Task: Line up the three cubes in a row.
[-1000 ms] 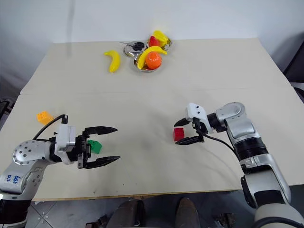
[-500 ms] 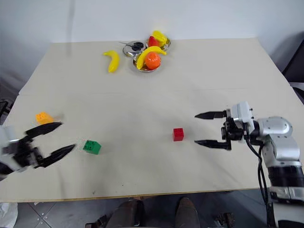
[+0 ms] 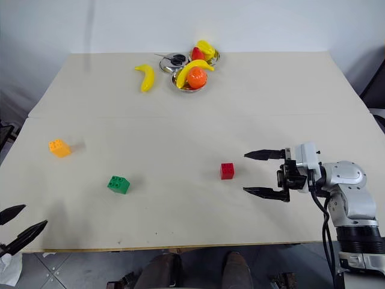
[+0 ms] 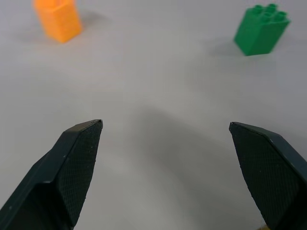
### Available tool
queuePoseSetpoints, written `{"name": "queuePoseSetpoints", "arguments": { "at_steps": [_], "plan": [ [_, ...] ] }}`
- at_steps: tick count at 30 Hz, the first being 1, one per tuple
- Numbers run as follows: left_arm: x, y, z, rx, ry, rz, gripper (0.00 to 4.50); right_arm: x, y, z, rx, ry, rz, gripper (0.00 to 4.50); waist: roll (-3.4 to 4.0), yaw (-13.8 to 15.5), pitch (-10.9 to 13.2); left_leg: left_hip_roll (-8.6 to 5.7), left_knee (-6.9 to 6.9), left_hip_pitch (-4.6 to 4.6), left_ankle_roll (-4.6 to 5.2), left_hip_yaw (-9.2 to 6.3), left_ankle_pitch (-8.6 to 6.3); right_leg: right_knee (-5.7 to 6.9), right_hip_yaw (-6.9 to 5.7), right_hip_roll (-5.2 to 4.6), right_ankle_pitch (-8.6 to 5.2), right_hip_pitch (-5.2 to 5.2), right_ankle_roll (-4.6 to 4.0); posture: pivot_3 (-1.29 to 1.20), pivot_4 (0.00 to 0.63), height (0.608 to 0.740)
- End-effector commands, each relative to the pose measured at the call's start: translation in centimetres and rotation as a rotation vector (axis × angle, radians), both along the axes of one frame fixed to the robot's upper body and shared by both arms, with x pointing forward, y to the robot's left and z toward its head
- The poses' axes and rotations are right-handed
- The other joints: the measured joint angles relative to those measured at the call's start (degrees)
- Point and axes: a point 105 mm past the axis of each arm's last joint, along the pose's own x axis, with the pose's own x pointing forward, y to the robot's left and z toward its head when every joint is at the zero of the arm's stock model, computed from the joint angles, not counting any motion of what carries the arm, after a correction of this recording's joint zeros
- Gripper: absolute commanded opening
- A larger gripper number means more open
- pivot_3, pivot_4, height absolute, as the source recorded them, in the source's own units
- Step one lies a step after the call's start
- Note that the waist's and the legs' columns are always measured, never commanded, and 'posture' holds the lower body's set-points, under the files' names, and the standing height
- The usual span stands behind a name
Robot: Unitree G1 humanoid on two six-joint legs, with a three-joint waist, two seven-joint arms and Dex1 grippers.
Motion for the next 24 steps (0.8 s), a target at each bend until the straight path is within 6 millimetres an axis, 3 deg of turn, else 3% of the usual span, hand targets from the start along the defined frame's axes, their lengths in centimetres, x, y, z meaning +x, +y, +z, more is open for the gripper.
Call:
{"name": "queuePoseSetpoints", "arguments": {
  "at_steps": [1, 4, 11, 16, 20, 24],
  "plan": [
    [3.6, -4.6, 2.0, 0.133, -0.020, -0.341, 4.50, -0.8, -0.9, 1.9, -0.020, -0.063, -0.003, 4.47, 0.00, 0.49, 0.00, 0.00, 0.01, 0.00, 0.00, 0.00, 0.00, 0.01, 0.00, 0.01, 0.00, -0.01, 0.00, 0.00, 0.150, 0.740],
    [5.6, -6.1, 1.8, 0.214, 0.034, -0.513, 4.50, -1.4, -0.9, 1.9, -0.034, -0.046, 0.004, 4.47, 0.00, 0.87, -0.01, 0.03, 0.07, 0.00, -0.06, 0.00, 0.04, 0.10, 0.00, 0.07, 0.01, -0.02, -0.04, 0.00, 0.150, 0.740],
    [9.5, -8.1, 1.0, 0.230, 0.047, -0.640, 4.50, -2.2, -1.7, 1.1, -0.060, -0.018, -0.037, 4.47, 0.01, -0.76, -0.02, 0.13, -0.18, 0.12, 0.03, 0.48, -0.07, 0.22, -0.02, 0.09, 0.03, -0.24, -0.03, 0.00, 0.150, 0.740],
    [11.0, -9.4, 0.6, 0.202, 0.027, -0.687, 4.50, -2.4, -2.1, 0.4, -0.022, -0.043, -0.099, 4.47, -0.04, -0.67, -0.03, 0.16, -0.09, 0.10, 0.07, 0.61, -0.12, 0.23, -0.01, 0.08, 0.04, -0.28, 0.00, 0.00, 0.150, 0.740],
    [11.1, -9.9, 0.3, 0.191, 0.040, -0.728, 4.50, -2.5, -1.5, -0.3, 0.024, -0.071, -0.113, 4.47, -0.07, -0.71, -0.04, 0.21, 0.02, 0.11, 0.07, 0.63, -0.12, 0.32, -0.01, 0.08, 0.05, -0.29, 0.01, 0.00, 0.150, 0.740],
    [10.9, -10.2, 0.1, 0.189, 0.048, -0.756, 3.58, -3.0, -0.3, -1.2, 0.091, -0.091, -0.072, 4.50, -0.08, -0.63, -0.05, 0.22, 0.03, 0.12, 0.07, 0.63, -0.12, 0.35, 0.00, 0.08, 0.05, -0.28, 0.01, 0.00, 0.150, 0.740]
  ]
}}
